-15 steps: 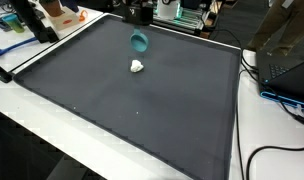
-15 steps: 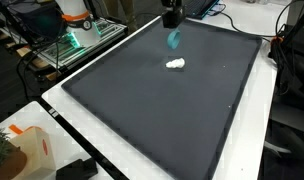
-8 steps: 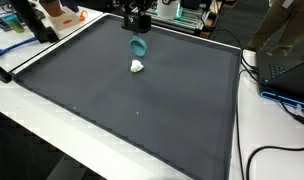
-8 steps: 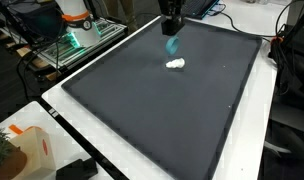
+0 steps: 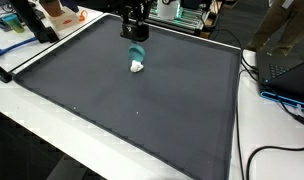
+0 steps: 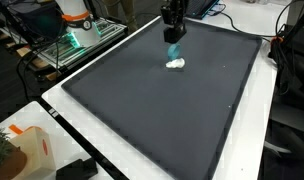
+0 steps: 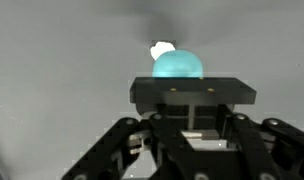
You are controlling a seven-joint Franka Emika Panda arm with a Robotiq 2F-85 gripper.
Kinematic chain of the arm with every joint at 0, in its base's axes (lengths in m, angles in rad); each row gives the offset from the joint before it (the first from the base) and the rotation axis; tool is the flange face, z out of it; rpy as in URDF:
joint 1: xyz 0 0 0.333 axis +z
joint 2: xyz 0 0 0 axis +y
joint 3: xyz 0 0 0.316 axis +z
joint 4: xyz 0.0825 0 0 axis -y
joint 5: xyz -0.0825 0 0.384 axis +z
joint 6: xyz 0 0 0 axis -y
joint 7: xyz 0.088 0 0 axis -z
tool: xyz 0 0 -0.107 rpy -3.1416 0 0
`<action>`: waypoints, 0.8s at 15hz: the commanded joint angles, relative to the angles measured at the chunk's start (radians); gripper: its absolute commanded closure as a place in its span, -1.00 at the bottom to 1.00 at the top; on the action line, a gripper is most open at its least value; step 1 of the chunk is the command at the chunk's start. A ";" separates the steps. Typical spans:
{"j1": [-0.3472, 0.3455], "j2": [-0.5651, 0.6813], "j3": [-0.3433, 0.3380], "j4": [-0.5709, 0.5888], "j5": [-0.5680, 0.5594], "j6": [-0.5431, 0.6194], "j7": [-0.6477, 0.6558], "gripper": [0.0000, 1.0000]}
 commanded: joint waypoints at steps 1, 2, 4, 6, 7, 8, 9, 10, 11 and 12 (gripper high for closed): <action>0.003 0.046 -0.003 0.024 -0.022 0.035 0.022 0.57; 0.004 0.056 -0.003 0.028 -0.021 0.045 0.018 0.57; 0.007 0.081 -0.006 0.035 -0.040 0.072 0.026 0.57; 0.008 0.099 -0.008 0.044 -0.052 0.076 0.027 0.57; 0.008 0.110 -0.010 0.050 -0.063 0.076 0.029 0.57; 0.009 0.119 -0.010 0.054 -0.064 0.078 0.026 0.57; 0.009 0.130 -0.009 0.059 -0.066 0.078 0.021 0.57; 0.012 0.139 -0.010 0.061 -0.073 0.076 0.026 0.57; 0.012 0.150 -0.010 0.066 -0.072 0.067 0.025 0.57; 0.013 0.158 -0.009 0.071 -0.068 0.066 0.021 0.57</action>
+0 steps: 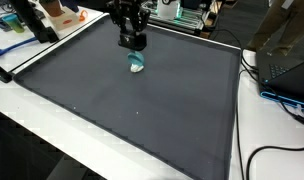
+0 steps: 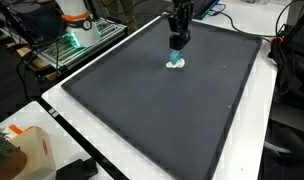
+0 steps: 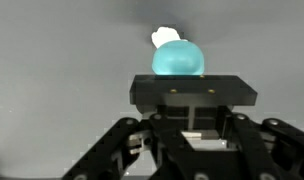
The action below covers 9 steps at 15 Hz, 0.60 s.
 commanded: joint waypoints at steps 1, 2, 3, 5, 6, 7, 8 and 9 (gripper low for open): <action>0.008 0.075 -0.010 0.020 -0.030 0.020 0.019 0.57; 0.008 0.083 -0.010 0.024 -0.027 0.016 0.016 0.57; 0.008 0.089 -0.011 0.027 -0.024 0.011 0.015 0.57; 0.005 0.104 -0.009 0.040 -0.005 -0.009 0.004 0.57; 0.002 0.119 -0.008 0.056 0.007 -0.040 -0.002 0.57; 0.001 0.133 -0.009 0.072 0.011 -0.073 -0.002 0.57; -0.002 0.150 -0.009 0.094 0.025 -0.109 -0.010 0.57; -0.003 0.163 -0.009 0.111 0.033 -0.131 -0.013 0.57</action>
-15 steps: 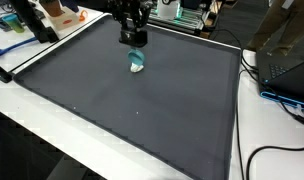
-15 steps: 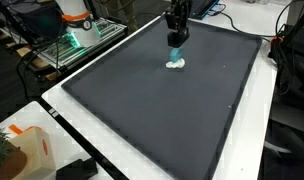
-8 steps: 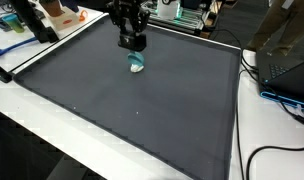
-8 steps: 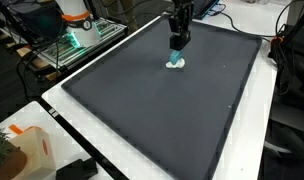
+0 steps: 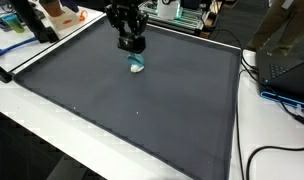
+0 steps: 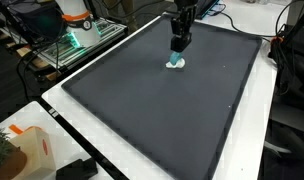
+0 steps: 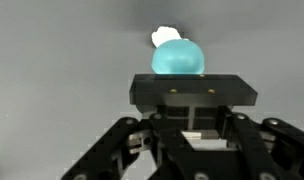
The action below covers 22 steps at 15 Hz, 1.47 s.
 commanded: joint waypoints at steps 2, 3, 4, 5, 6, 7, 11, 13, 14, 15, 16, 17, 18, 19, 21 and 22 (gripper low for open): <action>-0.006 0.144 -0.009 0.085 0.035 -0.121 -0.010 0.57; -0.009 0.160 -0.010 0.105 0.044 -0.143 -0.013 0.57; -0.011 0.182 -0.013 0.128 0.049 -0.159 -0.012 0.57; -0.010 0.203 -0.018 0.149 0.048 -0.173 0.000 0.57; -0.010 0.227 -0.022 0.171 0.048 -0.182 0.008 0.57; -0.012 0.243 -0.023 0.191 0.058 -0.195 0.006 0.57; -0.011 0.287 -0.040 0.252 0.060 -0.248 0.028 0.57; -0.009 0.301 -0.046 0.271 0.063 -0.271 0.047 0.57; -0.011 0.308 -0.046 0.283 0.072 -0.285 0.048 0.57; -0.015 0.305 -0.042 0.299 0.088 -0.313 0.042 0.57; -0.020 0.275 -0.038 0.316 0.103 -0.372 0.031 0.57; -0.021 0.243 -0.039 0.315 0.104 -0.397 0.025 0.57; -0.022 0.188 -0.037 0.290 0.106 -0.401 0.011 0.57; -0.021 0.147 -0.034 0.263 0.108 -0.390 -0.001 0.57; -0.023 0.094 -0.021 0.219 0.123 -0.381 -0.035 0.57; -0.018 0.064 -0.019 0.188 0.120 -0.355 -0.039 0.57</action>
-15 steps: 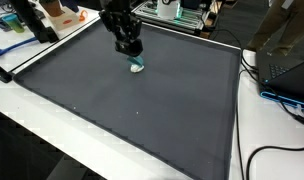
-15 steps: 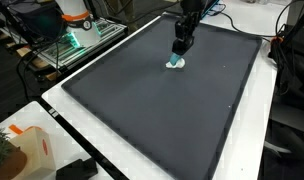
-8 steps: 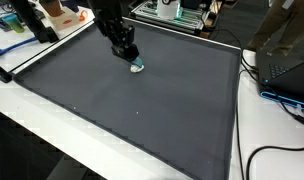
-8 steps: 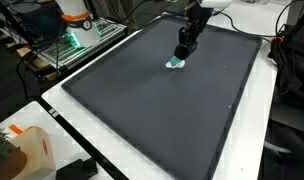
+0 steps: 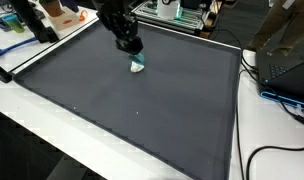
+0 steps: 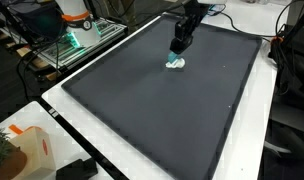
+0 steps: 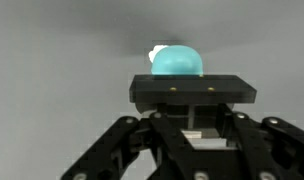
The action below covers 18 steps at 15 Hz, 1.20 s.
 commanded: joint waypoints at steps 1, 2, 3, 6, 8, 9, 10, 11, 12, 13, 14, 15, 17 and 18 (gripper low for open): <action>0.000 -0.144 0.020 -0.146 0.029 0.023 -0.052 0.57; 0.006 -0.195 0.025 -0.186 0.028 0.051 -0.053 0.57; 0.010 -0.236 0.033 -0.216 0.036 0.065 -0.058 0.57; 0.027 -0.358 0.064 -0.294 0.093 0.032 -0.093 0.57; 0.043 -0.469 0.083 -0.379 0.138 0.019 -0.124 0.57; 0.053 -0.520 0.090 -0.419 0.150 0.009 -0.137 0.57; 0.064 -0.572 0.096 -0.458 0.164 -0.003 -0.149 0.57; 0.077 -0.632 0.102 -0.502 0.170 -0.015 -0.152 0.57; 0.086 -0.693 0.109 -0.541 0.156 -0.010 -0.143 0.57; 0.077 -0.548 0.102 -0.421 0.137 -0.013 -0.122 0.57; 0.084 -0.583 0.106 -0.444 0.137 -0.013 -0.119 0.07; 0.085 -0.597 0.107 -0.447 0.136 -0.013 -0.118 0.07; 0.082 -0.579 0.104 -0.438 0.137 -0.012 -0.118 0.07; 0.081 -0.566 0.102 -0.433 0.137 -0.012 -0.119 0.07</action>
